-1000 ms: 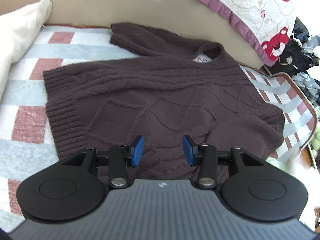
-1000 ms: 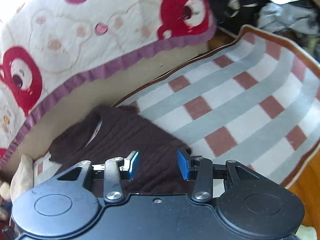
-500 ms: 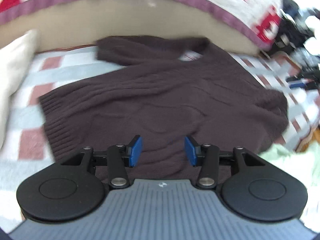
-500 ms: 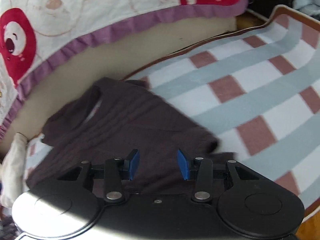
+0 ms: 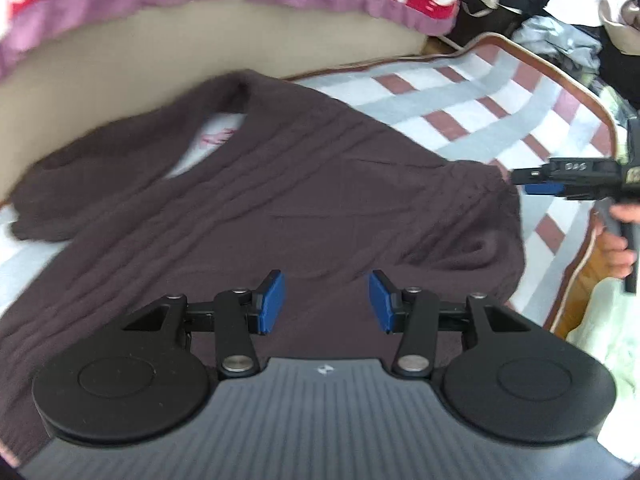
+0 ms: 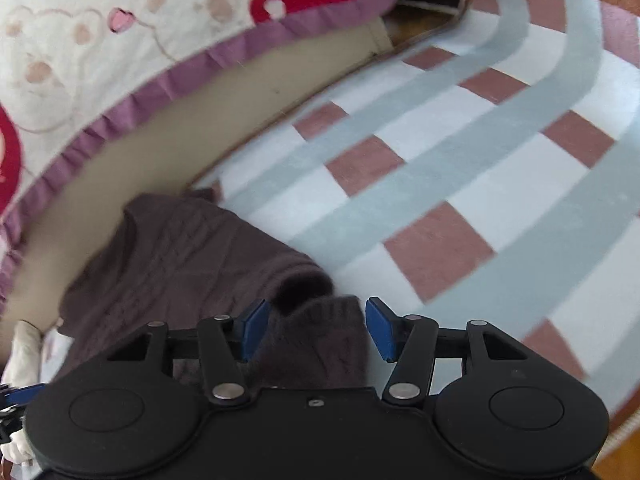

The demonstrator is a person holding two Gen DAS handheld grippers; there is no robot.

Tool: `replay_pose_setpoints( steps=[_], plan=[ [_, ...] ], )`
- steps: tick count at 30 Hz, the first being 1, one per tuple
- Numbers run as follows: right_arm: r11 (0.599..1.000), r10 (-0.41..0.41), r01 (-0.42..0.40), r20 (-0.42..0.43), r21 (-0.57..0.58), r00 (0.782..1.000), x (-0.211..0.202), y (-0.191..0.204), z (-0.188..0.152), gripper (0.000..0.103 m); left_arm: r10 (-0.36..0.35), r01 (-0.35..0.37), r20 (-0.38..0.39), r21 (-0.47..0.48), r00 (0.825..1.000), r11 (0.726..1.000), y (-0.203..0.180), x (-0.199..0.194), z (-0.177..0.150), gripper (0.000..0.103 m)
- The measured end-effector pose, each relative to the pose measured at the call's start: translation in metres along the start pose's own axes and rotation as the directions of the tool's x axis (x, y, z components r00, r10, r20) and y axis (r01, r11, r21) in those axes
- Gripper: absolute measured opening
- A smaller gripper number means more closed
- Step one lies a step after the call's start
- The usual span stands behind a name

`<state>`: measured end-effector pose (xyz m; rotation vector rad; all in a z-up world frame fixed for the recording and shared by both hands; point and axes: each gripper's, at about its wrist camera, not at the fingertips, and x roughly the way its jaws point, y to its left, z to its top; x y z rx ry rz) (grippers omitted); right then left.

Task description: Fold clothes

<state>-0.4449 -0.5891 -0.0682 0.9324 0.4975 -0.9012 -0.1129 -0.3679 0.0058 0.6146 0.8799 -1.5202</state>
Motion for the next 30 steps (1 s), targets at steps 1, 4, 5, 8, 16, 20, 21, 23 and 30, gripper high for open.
replay_pose_setpoints(
  steps=[1, 4, 5, 8, 16, 20, 21, 23, 30],
  plan=[
    [1.0, 0.008, -0.008, -0.007, 0.01, 1.0, 0.006, -0.002, -0.004, 0.06, -0.019, 0.019, 0.005, 0.011, 1.0, 1.0, -0.002, 0.008, 0.001, 0.046],
    [0.999, -0.012, 0.01, -0.041, -0.045, 0.999, 0.025, -0.006, -0.013, 0.06, -0.044, 0.043, 0.02, 0.05, 0.999, 0.998, -0.01, 0.036, 0.007, 0.046],
    [0.995, -0.043, 0.039, -0.04, -0.093, 0.998, 0.032, -0.004, -0.014, 0.06, -0.052, 0.05, 0.017, 0.063, 0.999, 0.997, -0.013, 0.047, 0.009, 0.046],
    [0.974, -0.07, 0.059, -0.047, -0.218, 0.996, 0.05, 0.004, -0.013, 0.058, -0.063, 0.063, -0.006, 0.089, 0.998, 0.994, -0.022, 0.076, 0.016, 0.046],
    [0.972, -0.046, 0.05, 0.02, -0.229, 0.999, 0.005, 0.057, 0.017, 0.012, -0.063, 0.063, -0.01, 0.062, 0.998, 0.996, -0.024, 0.075, 0.013, 0.045],
    [0.953, 0.032, -0.008, 0.073, -0.304, 0.997, -0.023, 0.099, 0.01, 0.012, -0.123, 0.122, 0.038, 0.026, 0.992, 0.992, -0.009, 0.055, 0.008, 0.045],
    [0.94, 0.075, -0.046, 0.073, -0.338, 0.995, -0.027, 0.114, 0.001, 0.012, -0.127, 0.127, 0.043, 0.009, 0.991, 0.992, -0.002, 0.052, 0.007, 0.045],
    [0.877, 0.133, -0.127, -0.019, -0.464, 0.991, -0.018, 0.152, -0.034, 0.012, -0.135, 0.136, 0.053, -0.025, 0.989, 0.99, 0.012, 0.045, 0.003, 0.045],
    [0.804, 0.048, -0.265, -0.386, -0.533, 0.921, 0.043, 0.202, -0.137, 0.012, -0.159, 0.162, 0.057, -0.056, 0.986, 0.985, 0.046, 0.048, -0.001, 0.046]
  ],
)
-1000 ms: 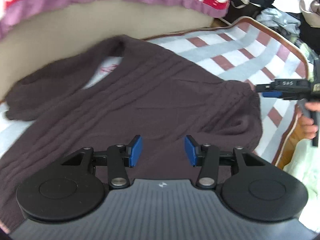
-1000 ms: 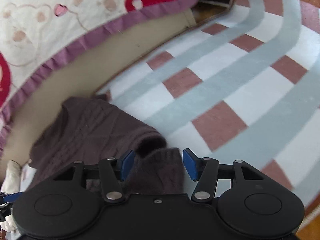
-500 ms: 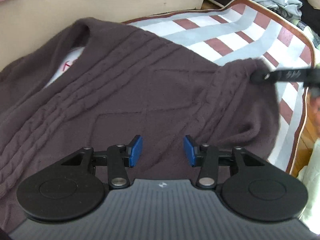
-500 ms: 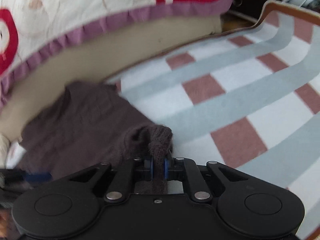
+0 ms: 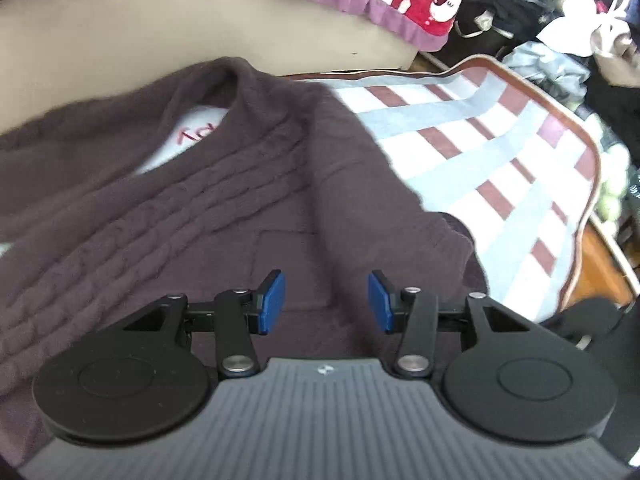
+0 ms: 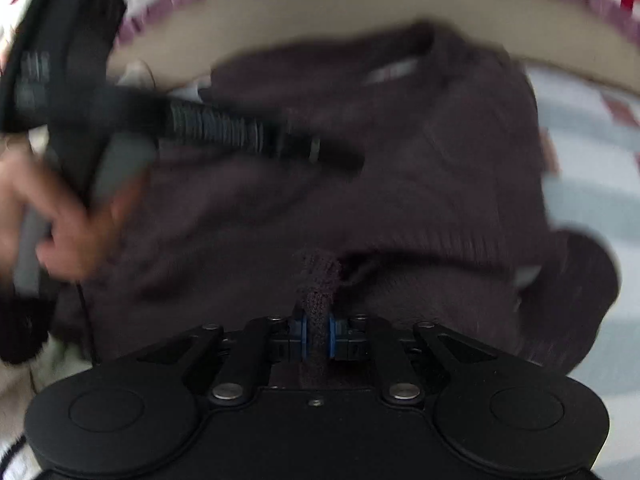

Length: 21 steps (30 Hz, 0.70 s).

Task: Fold clothes
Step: 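Grasp the sweater edge with the right tool and fold it toward the left tool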

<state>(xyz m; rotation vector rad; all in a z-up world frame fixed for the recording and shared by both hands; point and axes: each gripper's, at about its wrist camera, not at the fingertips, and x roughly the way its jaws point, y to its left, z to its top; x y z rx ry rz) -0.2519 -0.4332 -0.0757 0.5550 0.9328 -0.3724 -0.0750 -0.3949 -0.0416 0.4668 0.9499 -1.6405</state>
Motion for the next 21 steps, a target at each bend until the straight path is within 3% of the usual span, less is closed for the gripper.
replay_pose_setpoints(
  steps=[5, 7, 10, 11, 12, 15, 17, 21],
  plan=[
    [0.978, 0.113, -0.105, -0.031, 0.179, 0.993, -0.01, -0.036, 0.0, 0.019, -0.056, 0.057, -0.019, 0.031, 0.998, 0.998, -0.009, 0.016, -0.005, 0.046],
    [0.945, 0.19, -0.174, -0.03, 0.277, 0.981, -0.025, -0.051, 0.001, 0.048, -0.091, 0.092, -0.04, 0.029, 0.995, 0.995, -0.011, 0.023, -0.008, 0.046],
    [0.848, 0.234, -0.252, 0.096, 0.467, 0.967, -0.05, -0.082, -0.004, 0.059, -0.076, 0.077, -0.045, 0.029, 0.996, 0.997, -0.015, 0.029, -0.012, 0.046],
    [0.811, 0.231, -0.272, 0.143, 0.518, 0.962, -0.058, -0.093, -0.006, 0.06, -0.079, 0.08, -0.04, 0.026, 0.996, 0.996, -0.014, 0.03, -0.013, 0.046],
    [0.799, 0.211, -0.267, 0.164, 0.539, 0.964, -0.061, -0.103, -0.008, 0.061, -0.092, 0.093, -0.041, 0.024, 0.995, 0.995, -0.013, 0.03, -0.014, 0.046],
    [0.818, 0.113, -0.17, 0.136, 0.549, 0.984, -0.057, -0.124, -0.01, 0.061, -0.119, 0.119, -0.048, -0.002, 0.992, 0.993, -0.009, 0.033, -0.016, 0.048],
    [0.797, 0.105, -0.157, 0.122, 0.584, 0.987, -0.043, -0.138, -0.01, 0.061, -0.133, 0.132, -0.049, -0.019, 0.99, 0.991, -0.006, 0.035, -0.017, 0.048],
    [0.657, 0.09, -0.173, 0.152, 0.734, 0.984, 0.0, -0.163, -0.019, 0.063, -0.171, 0.169, -0.036, -0.053, 0.985, 0.984, 0.0, 0.04, -0.021, 0.045]
  ],
)
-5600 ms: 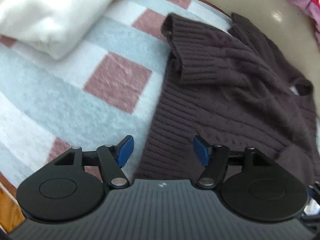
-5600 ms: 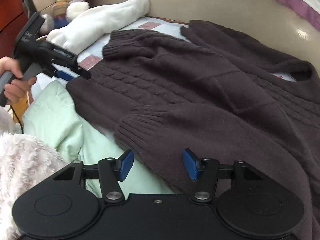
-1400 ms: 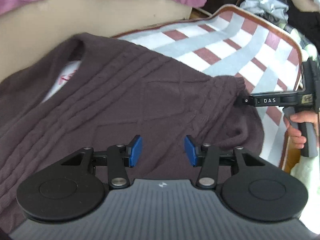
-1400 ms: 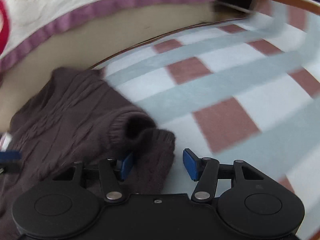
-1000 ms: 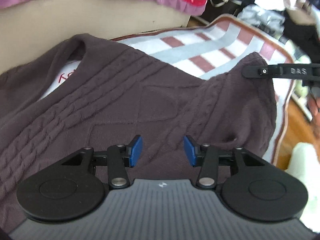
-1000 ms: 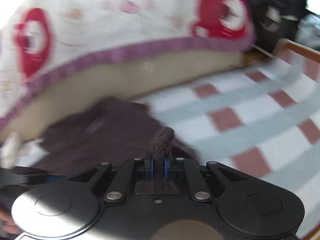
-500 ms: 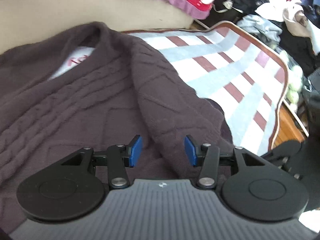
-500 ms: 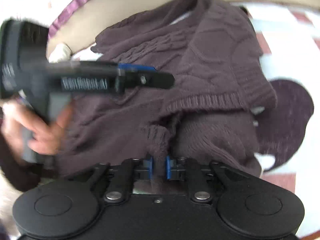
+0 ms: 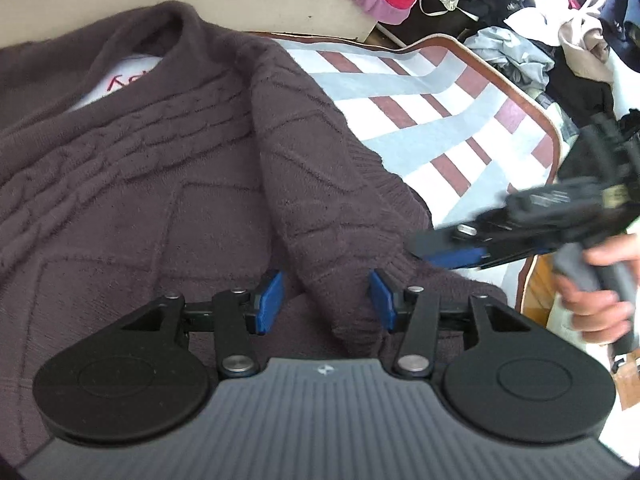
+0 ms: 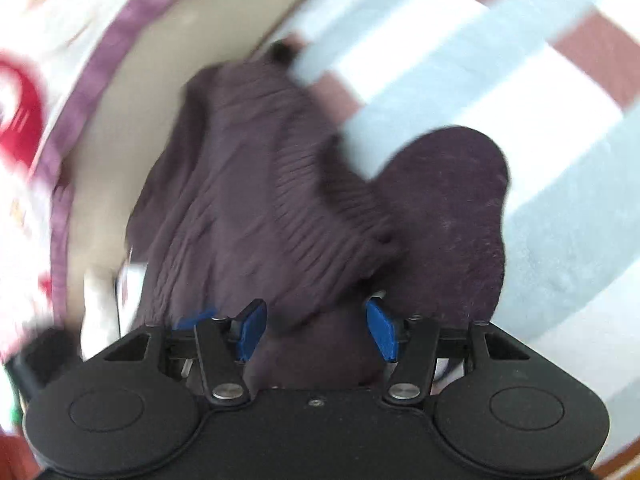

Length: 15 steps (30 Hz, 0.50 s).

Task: Fold clothes
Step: 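Grasp the sweater edge with the right tool and fold it toward the left tool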

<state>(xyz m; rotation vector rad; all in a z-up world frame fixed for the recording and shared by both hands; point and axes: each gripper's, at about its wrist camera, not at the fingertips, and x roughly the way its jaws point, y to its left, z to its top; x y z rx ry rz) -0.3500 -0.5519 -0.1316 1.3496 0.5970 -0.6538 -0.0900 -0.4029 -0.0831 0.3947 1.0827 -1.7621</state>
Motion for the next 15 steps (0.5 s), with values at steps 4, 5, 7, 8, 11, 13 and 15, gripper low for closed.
replay_pose_setpoints(
  steps=[4, 5, 7, 8, 11, 13, 15],
  plan=[
    [0.999, 0.029, -0.027, 0.085, -0.03, 0.996, 0.018, 0.012, 0.018, 0.046, -0.07, 0.071, 0.016, -0.089, 0.997, 0.993, 0.009, 0.007, -0.006, 0.045],
    [0.994, 0.033, -0.021, 0.106, -0.106, 0.994, 0.018, 0.023, 0.021, 0.033, -0.072, 0.073, 0.022, -0.088, 0.997, 0.993, 0.009, 0.007, -0.006, 0.045],
    [0.956, 0.015, 0.032, 0.158, -0.291, 0.987, 0.013, 0.052, 0.02, 0.029, -0.067, 0.069, 0.035, -0.081, 0.997, 0.994, 0.007, 0.004, -0.006, 0.046],
    [0.92, -0.008, 0.089, 0.209, -0.381, 0.978, 0.006, 0.067, 0.016, 0.029, -0.072, 0.076, 0.045, -0.084, 0.996, 0.994, 0.006, 0.001, -0.005, 0.046],
    [0.803, -0.076, 0.266, 0.352, -0.533, 0.933, -0.012, 0.098, 0.012, 0.027, -0.122, 0.129, 0.07, -0.101, 0.99, 0.987, 0.005, -0.003, -0.001, 0.052],
    [0.731, -0.115, 0.377, 0.442, -0.569, 0.89, -0.024, 0.111, 0.016, 0.025, -0.152, 0.158, 0.061, -0.111, 0.986, 0.981, 0.006, 0.001, 0.001, 0.058],
    [0.648, -0.178, 0.504, 0.53, -0.571, 0.829, -0.031, 0.116, 0.029, 0.024, -0.129, 0.132, 0.036, -0.103, 0.991, 0.986, 0.005, 0.007, 0.0, 0.058]
  ],
)
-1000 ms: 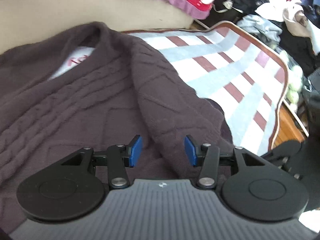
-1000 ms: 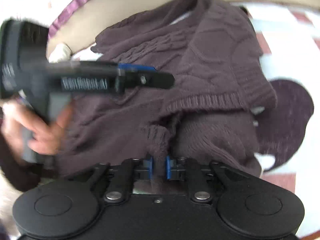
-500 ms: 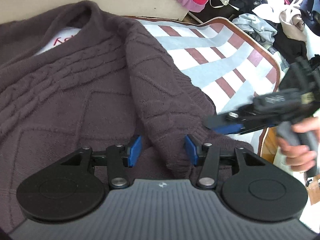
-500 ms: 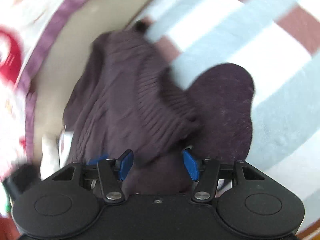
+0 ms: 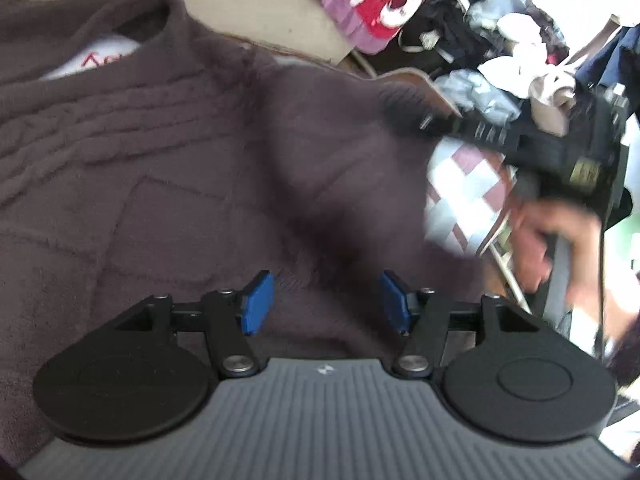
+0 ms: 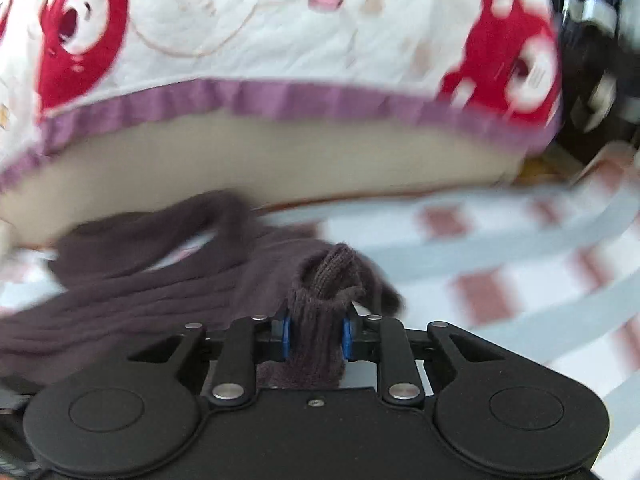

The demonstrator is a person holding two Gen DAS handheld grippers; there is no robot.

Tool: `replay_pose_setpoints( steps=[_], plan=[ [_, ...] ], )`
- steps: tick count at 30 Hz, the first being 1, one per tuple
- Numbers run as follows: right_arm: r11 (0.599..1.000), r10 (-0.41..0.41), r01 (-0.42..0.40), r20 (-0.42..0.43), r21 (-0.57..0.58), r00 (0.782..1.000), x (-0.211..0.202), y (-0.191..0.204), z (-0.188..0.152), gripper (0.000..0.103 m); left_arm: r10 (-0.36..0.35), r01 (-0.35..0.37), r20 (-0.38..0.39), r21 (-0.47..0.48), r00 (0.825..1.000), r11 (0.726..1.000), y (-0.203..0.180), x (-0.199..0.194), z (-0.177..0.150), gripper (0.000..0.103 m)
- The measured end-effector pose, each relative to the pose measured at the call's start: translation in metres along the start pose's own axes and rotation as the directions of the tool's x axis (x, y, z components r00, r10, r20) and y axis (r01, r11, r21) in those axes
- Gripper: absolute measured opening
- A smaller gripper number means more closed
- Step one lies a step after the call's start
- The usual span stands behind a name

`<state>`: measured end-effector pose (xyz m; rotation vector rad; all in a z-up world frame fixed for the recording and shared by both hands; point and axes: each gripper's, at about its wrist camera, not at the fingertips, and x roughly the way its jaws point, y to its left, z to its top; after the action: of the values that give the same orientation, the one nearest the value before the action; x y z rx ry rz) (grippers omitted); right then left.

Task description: Fold clothes

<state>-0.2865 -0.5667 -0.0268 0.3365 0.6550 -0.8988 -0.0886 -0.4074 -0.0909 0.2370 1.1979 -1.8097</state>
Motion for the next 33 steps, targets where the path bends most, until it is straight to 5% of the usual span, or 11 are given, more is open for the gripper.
replay_pose_setpoints(
  steps=[6, 11, 13, 15, 17, 19, 21, 25, 30, 33],
  plan=[
    [0.953, -0.254, 0.252, 0.007, -0.169, 0.967, 0.029, -0.054, 0.031, 0.021, 0.035, -0.033, -0.026, 0.067, 0.999, 0.997, -0.012, 0.012, -0.002, 0.058],
    [0.916, -0.359, 0.349, -0.016, -0.195, 0.933, 0.061, -0.08, 0.015, 0.021, 0.063, -0.058, -0.049, 0.097, 0.997, 0.994, -0.018, 0.016, -0.005, 0.058],
    [0.917, -0.371, 0.352, -0.078, -0.189, 0.925, 0.076, -0.089, 0.008, 0.032, 0.077, -0.071, -0.065, 0.1, 0.995, 0.992, -0.016, 0.019, -0.006, 0.058],
    [0.939, -0.322, 0.291, -0.169, -0.183, 0.932, 0.088, -0.095, -0.005, 0.03, 0.096, -0.086, -0.075, 0.122, 0.993, 0.989, -0.019, 0.02, -0.008, 0.058],
    [0.959, -0.272, 0.252, -0.171, -0.128, 0.947, 0.078, -0.101, -0.016, 0.041, 0.118, -0.105, -0.085, 0.147, 0.989, 0.984, -0.022, 0.019, -0.01, 0.059],
    [0.979, -0.191, 0.2, -0.205, 0.024, 0.96, 0.058, -0.114, -0.027, 0.055, 0.148, -0.128, -0.1, 0.18, 0.984, 0.975, -0.027, 0.019, -0.01, 0.059],
    [0.972, -0.081, 0.122, -0.202, 0.2, 0.976, 0.037, -0.132, -0.044, 0.058, 0.178, -0.153, -0.102, 0.217, 0.979, 0.964, -0.033, 0.018, -0.009, 0.063],
    [0.882, 0.159, -0.044, -0.209, 0.47, 0.965, 0.019, -0.16, -0.082, 0.062, 0.221, -0.187, -0.103, 0.267, 0.97, 0.945, -0.04, 0.017, -0.009, 0.066],
    [0.795, 0.226, -0.091, -0.154, 0.6, 0.962, -0.013, -0.164, -0.121, 0.069, 0.24, -0.21, -0.13, 0.21, 0.962, 0.955, -0.036, 0.016, -0.008, 0.066],
    [0.77, 0.306, -0.099, -0.228, 0.63, 0.925, -0.016, -0.152, -0.146, 0.069, 0.245, -0.225, -0.16, 0.132, 0.956, 0.965, -0.034, 0.009, -0.012, 0.066]
  ],
)
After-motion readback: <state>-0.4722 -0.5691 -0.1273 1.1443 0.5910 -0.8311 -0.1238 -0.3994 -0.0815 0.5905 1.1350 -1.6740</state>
